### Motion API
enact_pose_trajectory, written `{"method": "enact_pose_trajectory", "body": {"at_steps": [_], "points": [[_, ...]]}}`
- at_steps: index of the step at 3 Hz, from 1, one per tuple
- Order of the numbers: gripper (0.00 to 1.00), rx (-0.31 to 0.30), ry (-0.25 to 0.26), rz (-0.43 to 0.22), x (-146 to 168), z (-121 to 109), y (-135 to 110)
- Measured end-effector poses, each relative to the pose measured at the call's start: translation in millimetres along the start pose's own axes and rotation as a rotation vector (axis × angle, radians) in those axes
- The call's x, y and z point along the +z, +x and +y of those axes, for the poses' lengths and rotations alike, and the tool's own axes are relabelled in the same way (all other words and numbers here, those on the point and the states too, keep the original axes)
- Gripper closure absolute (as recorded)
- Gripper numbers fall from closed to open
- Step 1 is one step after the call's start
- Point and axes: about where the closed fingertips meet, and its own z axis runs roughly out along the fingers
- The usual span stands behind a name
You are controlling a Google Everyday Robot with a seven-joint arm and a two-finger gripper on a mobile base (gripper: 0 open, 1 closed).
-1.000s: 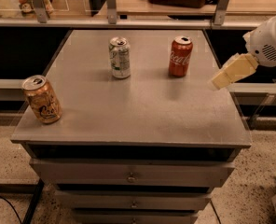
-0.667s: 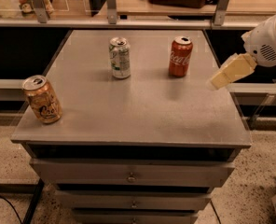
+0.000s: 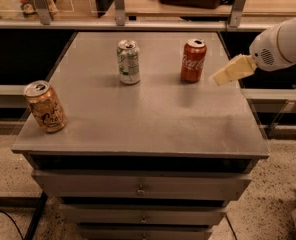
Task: Knock coke can over
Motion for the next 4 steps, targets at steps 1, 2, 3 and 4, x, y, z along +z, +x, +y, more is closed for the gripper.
{"method": "enact_pose_trajectory", "body": {"at_steps": [1, 2, 3, 4], "points": [[0.00, 0.067, 0.032, -0.062, 24, -20, -3], [0.00, 0.141, 0.036, -0.148, 44, -34, 5], [0.00, 0.188, 0.021, -0.266, 56, -42, 6], [0.00, 0.190, -0.005, -0.397, 60, -44, -3]]}}
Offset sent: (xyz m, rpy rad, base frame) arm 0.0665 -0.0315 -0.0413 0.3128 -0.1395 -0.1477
